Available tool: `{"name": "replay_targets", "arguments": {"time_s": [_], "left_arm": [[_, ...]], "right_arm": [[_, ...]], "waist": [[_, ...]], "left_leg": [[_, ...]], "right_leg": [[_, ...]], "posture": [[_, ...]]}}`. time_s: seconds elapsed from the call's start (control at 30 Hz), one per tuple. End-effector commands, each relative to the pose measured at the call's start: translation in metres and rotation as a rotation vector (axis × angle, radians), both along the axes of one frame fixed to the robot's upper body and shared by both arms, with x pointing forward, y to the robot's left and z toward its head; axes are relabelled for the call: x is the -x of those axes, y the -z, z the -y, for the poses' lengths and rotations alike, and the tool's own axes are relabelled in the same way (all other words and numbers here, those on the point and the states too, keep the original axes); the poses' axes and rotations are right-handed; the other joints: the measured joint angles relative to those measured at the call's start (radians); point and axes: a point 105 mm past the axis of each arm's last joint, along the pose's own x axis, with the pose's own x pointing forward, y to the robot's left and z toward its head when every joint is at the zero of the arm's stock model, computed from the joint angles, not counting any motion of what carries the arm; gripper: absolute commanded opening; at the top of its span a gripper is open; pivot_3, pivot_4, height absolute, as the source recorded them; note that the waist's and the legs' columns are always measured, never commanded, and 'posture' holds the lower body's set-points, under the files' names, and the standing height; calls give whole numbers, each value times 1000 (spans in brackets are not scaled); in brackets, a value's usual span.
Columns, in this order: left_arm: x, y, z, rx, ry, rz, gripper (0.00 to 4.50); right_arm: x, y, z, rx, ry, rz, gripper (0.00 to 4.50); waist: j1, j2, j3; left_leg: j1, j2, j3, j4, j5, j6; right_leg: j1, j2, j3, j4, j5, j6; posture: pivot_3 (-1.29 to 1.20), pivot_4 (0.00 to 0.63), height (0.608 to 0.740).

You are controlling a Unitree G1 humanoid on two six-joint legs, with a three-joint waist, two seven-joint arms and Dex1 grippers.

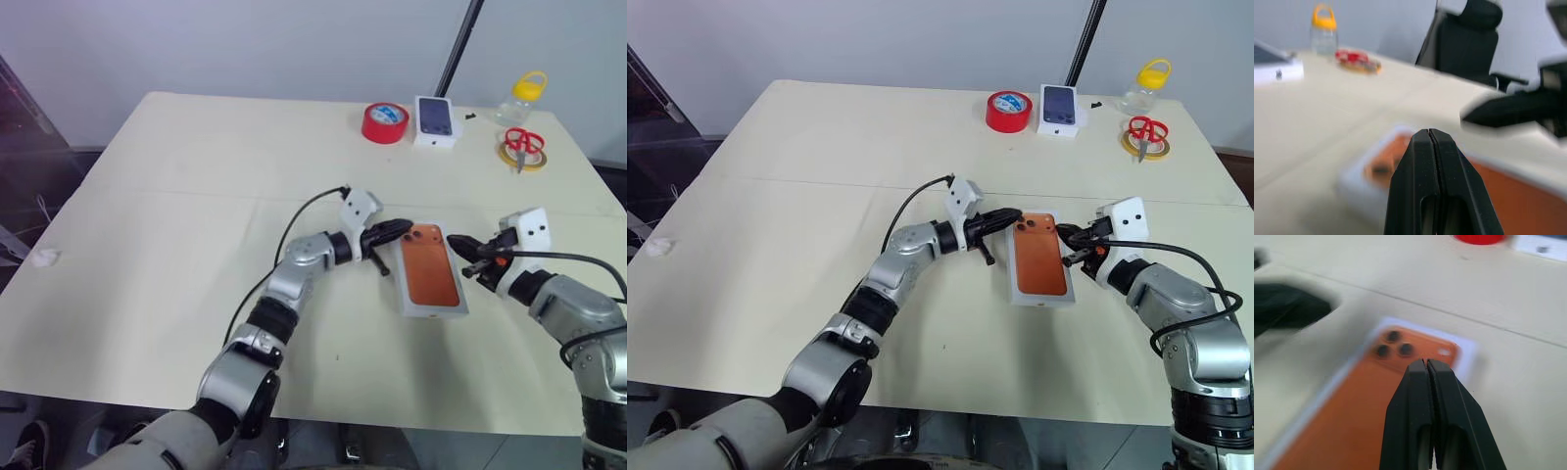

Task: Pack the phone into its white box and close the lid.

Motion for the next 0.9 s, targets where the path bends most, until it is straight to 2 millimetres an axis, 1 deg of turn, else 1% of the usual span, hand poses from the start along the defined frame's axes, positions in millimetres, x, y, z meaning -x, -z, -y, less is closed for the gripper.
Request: {"name": "replay_targets", "arguments": {"time_s": [0.03, 0.07, 0.13, 0.2, 0.27, 0.37, 0.43, 0.47, 0.5, 0.6, 0.63, 0.67, 0.73, 0.77, 0.83, 0.9], "left_arm": [[13, 21, 28, -103, 51, 11, 0], [15, 28, 30, -139, 53, 19, 0], [18, 41, 31, -189, 64, 9, 0], [19, 55, 28, -255, 69, 9, 0], [17, 59, 23, -260, 61, -1, 0], [9, 51, 13, -220, 34, -21, 0], [2, 40, 3, -177, 18, -33, 0], [-3, 31, -5, -149, 6, -27, 541], [-7, 21, -14, -124, -3, -17, 809], [-14, -5, -41, -86, -43, 37, 2236], [-17, -11, -51, -84, -66, 55, 2718], [-18, -15, -57, -85, -80, 64, 3221], [-21, -24, -81, -98, -127, 94, 4120], [-21, -26, -97, -120, -155, 110, 4420], [-21, -29, -123, -168, -216, 157, 4420], [-18, -26, -144, -167, -243, 75, 4420]], "right_arm": [[10, 1, -13, 29, -80, -3, 87], [12, 5, -16, 38, -94, -17, 87], [14, 21, -16, 102, -90, -69, 87], [13, 40, -7, 208, -44, -128, 87], [10, 51, 2, 276, 1, -150, 87], [2, 35, -8, 71, 9, -124, 87], [-2, 20, -14, 8, -17, -79, 87], [-4, 13, -16, -6, -32, -52, 617], [-6, 6, -18, -10, -53, -25, 891], [-10, -17, -25, -46, -113, 62, 2380], [-11, -24, -26, -56, -129, 87, 2909], [-11, -27, -26, -60, -139, 101, 3396], [-11, -33, -28, -72, -173, 109, 4359], [-9, -34, -31, -72, -205, 108, 4487], [-4, -34, -33, -31, -252, 115, 4487], [0, -32, -29, -17, -278, 109, 4487]], "waist": [[0, 0, 0], [0, 0, 0], [-3, 0, 0], [-2, 1, -1], [-2, 1, -1], [-2, 0, -1], [-3, 0, -1], [-5, 1, -1], [-7, 1, -1], [-20, 1, -1], [-21, 1, -1], [-23, 1, -1], [-23, 1, -1], [-23, 1, -1], [-24, 2, -1], [-24, 2, -1]], "left_leg": [[0, 0, 0, 0, 0, 1], [0, 0, 0, 0, -1, 1], [0, 0, 0, -1, -1, 1], [0, 0, 0, -1, -1, 1], [1, 0, 0, -1, -1, 1], [2, 0, 0, 1, -1, 1], [2, 1, 0, 2, -1, 1], [2, 0, 0, 2, -1, 1], [2, 0, 0, 2, -1, 1], [1, 1, 0, 2, 0, 1], [1, 1, -1, 1, 0, 1], [1, 1, -1, 1, 0, 1], [1, 1, -1, -1, 0, 1], [1, 1, -1, -1, 0, 1], [1, 1, 0, -2, 0, 1], [1, 1, 0, -2, 0, 1]], "right_leg": [[0, 0, 0, 0, 0, 0], [0, 0, 0, 0, 0, 0], [-1, 1, 0, 0, 0, 0], [-1, 1, 0, 0, 0, 0], [0, 1, 0, 0, 0, 0], [2, 0, 0, 0, 0, -1], [2, 0, 0, 0, 1, -3], [2, -1, 0, 0, 1, -3], [1, -1, 0, 0, 1, -3], [-1, 0, 1, 1, 2, -2], [-1, 0, 1, 2, 2, -2], [-1, 0, 1, 2, 2, -2], [-1, 0, 0, 2, 2, -1], [-1, 0, 0, 1, 2, -1], [-1, 0, 0, 1, 2, 0], [-1, 0, 0, 1, 1, 0]], "posture": [[0, 150, 740], [0, 150, 740], [0, 150, 740], [0, 150, 740], [0, 150, 740], [0, 150, 740], [0, 150, 740], [0, 150, 740], [0, 150, 740], [0, 150, 740], [0, 150, 740], [0, 150, 740], [0, 150, 740], [0, 150, 740], [0, 150, 740], [0, 150, 740]]}}
